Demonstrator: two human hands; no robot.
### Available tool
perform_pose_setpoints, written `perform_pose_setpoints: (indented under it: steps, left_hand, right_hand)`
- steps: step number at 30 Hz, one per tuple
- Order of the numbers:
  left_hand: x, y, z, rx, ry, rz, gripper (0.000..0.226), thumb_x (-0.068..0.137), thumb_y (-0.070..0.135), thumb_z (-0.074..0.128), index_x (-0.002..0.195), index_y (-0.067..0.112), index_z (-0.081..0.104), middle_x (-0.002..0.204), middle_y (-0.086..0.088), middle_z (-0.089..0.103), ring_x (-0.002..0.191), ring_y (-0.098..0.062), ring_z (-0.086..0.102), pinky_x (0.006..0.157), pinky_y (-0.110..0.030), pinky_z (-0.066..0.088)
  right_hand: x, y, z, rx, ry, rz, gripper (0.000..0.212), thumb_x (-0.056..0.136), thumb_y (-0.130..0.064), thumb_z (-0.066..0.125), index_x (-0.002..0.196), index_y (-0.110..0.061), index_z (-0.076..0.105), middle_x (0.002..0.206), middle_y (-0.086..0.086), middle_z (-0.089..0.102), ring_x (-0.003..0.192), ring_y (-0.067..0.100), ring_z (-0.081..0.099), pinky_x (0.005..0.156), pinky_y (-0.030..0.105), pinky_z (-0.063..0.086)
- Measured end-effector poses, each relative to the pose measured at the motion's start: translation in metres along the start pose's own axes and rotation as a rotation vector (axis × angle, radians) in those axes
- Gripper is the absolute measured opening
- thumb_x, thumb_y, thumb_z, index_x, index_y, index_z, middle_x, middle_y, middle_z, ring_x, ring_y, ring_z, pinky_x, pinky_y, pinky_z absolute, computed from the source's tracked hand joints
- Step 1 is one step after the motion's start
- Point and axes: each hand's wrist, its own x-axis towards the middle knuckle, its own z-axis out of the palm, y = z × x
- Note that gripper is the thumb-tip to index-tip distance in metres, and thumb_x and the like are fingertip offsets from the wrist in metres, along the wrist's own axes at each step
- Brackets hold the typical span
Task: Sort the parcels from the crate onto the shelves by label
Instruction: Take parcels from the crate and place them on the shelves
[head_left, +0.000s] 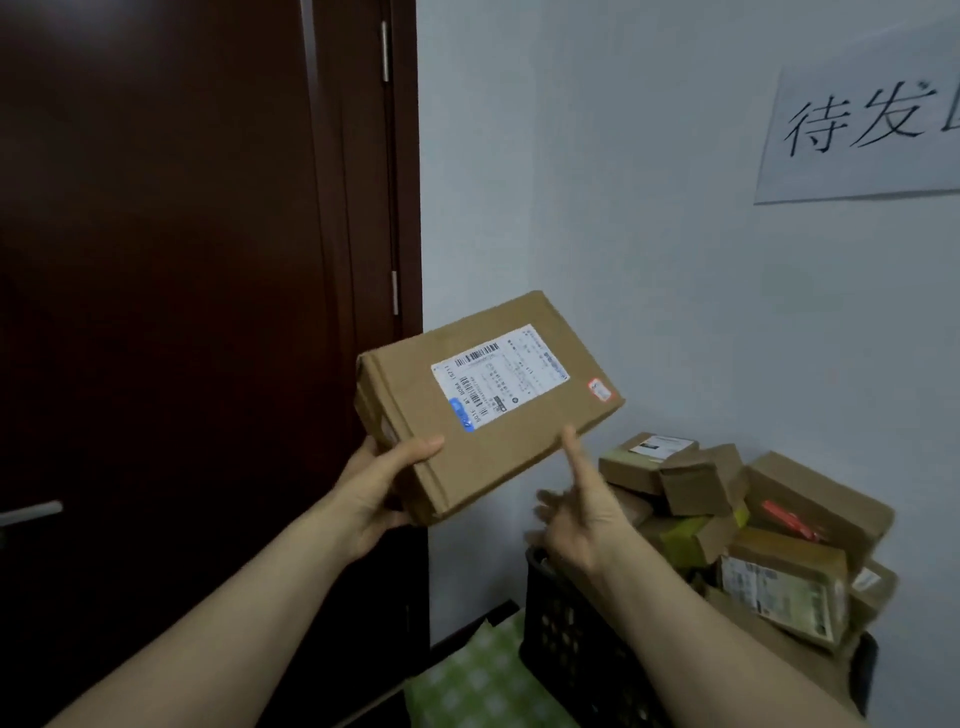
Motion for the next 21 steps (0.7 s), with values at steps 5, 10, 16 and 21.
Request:
perform_pose_setpoints:
  steps: [5,10,16,21]
  left_hand:
    - [0.001,0.061,-0.035,0.660,-0.076,0.100,0.137,0.032,0.036,0.095,0.148,0.028,0.024,0.114,0.011,0.059,0.104,-0.011,0.057,0.083,-0.025,0.047]
    - [0.001,0.103,-0.015,1.300,-0.243,0.091,0.139,0.056,0.029,0.091,0.152,0.023,-0.010,0.148,0.004,0.022,0.134,-0.018,0.030,0.107,-0.023,0.026]
    - [-0.001,0.117,0.001,1.470,-0.452,0.134,0.137,0.057,0.026,0.090,0.152,0.029,-0.009,0.141,0.011,0.020,0.129,-0.012,0.028,0.109,-0.023,0.025]
    - [-0.006,0.122,-0.006,1.428,-0.502,0.136,0.132,0.057,0.025,0.090,0.152,0.037,-0.001,0.141,0.012,0.029,0.130,-0.012,0.033,0.112,-0.030,0.029]
  right_hand:
    - [-0.009,-0.052,-0.025,-0.533,0.275,-0.441,0.097,0.071,-0.036,0.079,0.150,-0.034,0.022,0.158,0.002,0.021,0.143,0.024,0.021,0.113,0.046,0.025]
    - [-0.021,-0.086,0.026,-1.298,-0.256,-0.462,0.107,0.065,-0.031,0.085,0.149,-0.038,0.019,0.157,-0.009,0.021,0.144,0.012,0.018,0.113,0.035,0.021]
    - [-0.020,-0.090,0.050,-1.324,-0.574,-0.256,0.139,0.054,-0.028,0.091,0.149,-0.043,-0.009,0.156,-0.011,0.018,0.141,0.011,0.022,0.108,0.026,0.023]
    - [-0.018,-0.080,0.050,-1.231,-0.598,-0.286,0.134,0.040,-0.038,0.087,0.144,-0.049,0.003,0.146,-0.001,0.034,0.134,0.014,0.034,0.108,0.034,0.032]
